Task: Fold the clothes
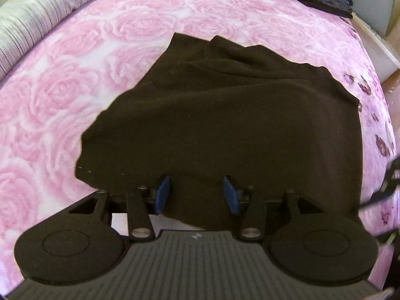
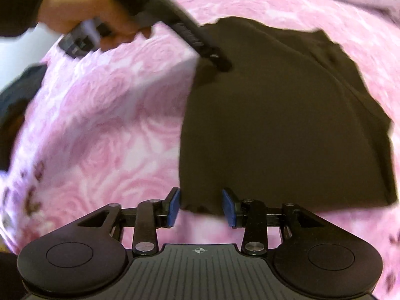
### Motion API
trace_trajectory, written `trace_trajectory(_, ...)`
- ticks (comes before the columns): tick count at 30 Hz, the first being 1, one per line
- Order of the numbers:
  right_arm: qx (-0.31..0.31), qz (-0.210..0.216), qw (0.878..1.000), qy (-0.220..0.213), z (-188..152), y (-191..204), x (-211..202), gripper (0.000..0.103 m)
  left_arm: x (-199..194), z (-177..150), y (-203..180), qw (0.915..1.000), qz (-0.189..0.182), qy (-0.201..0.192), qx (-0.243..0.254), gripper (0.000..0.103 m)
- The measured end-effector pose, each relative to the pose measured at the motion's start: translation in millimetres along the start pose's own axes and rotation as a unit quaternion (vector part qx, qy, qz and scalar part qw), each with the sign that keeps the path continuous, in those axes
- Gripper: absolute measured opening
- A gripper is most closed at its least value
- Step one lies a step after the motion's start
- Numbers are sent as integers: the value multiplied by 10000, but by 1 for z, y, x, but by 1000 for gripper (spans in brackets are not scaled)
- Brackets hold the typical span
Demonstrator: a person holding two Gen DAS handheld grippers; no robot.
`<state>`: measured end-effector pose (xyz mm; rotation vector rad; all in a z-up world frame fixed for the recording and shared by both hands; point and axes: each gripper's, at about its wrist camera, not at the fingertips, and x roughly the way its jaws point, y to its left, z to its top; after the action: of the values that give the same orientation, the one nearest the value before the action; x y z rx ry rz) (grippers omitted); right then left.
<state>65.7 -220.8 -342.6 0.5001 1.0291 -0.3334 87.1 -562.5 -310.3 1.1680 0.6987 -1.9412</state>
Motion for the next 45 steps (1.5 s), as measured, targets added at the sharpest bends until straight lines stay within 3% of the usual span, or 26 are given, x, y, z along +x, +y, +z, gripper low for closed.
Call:
trace_trajectory(4,424,-738,9946,-589,2,-36,-38,40,-15,3,-23,9996,-174,-98,184,38)
trace_trajectory(8,1091,-1260,9838,-656,8,-97,-32,40,7,0,-52,9974,-291,195,633,38)
trace_trajectory(13,1515,-946,9830,-420,8,-144,-9,39,22,4,-45,9982,-367,327,341,41)
trace_trajectory(20,1559,-918,9829,-332,7,-147,-10,39,22,13,-55,9972,-179,618,388,41)
trace_trajectory(28,1518,-738,9856,-128,14,-158,-8,39,21,13,-58,9976,-4,614,309,41)
trace_trajectory(36,1424,-884,9858,-38,17,-153,-5,39,13,3,-60,9993,72,346,157,41)
trace_trajectory(39,1286,-1206,9843,77,25,-134,-12,40,0,-2,-58,9994,27,151,302,42)
trace_trajectory(42,772,-1395,9872,-62,29,-92,-27,42,-31,-19,-52,9949,151,-310,945,62)
trace_trajectory(45,-6,-1407,9899,-201,23,-29,-27,57,-49,-48,-47,9711,744,-483,2216,66)
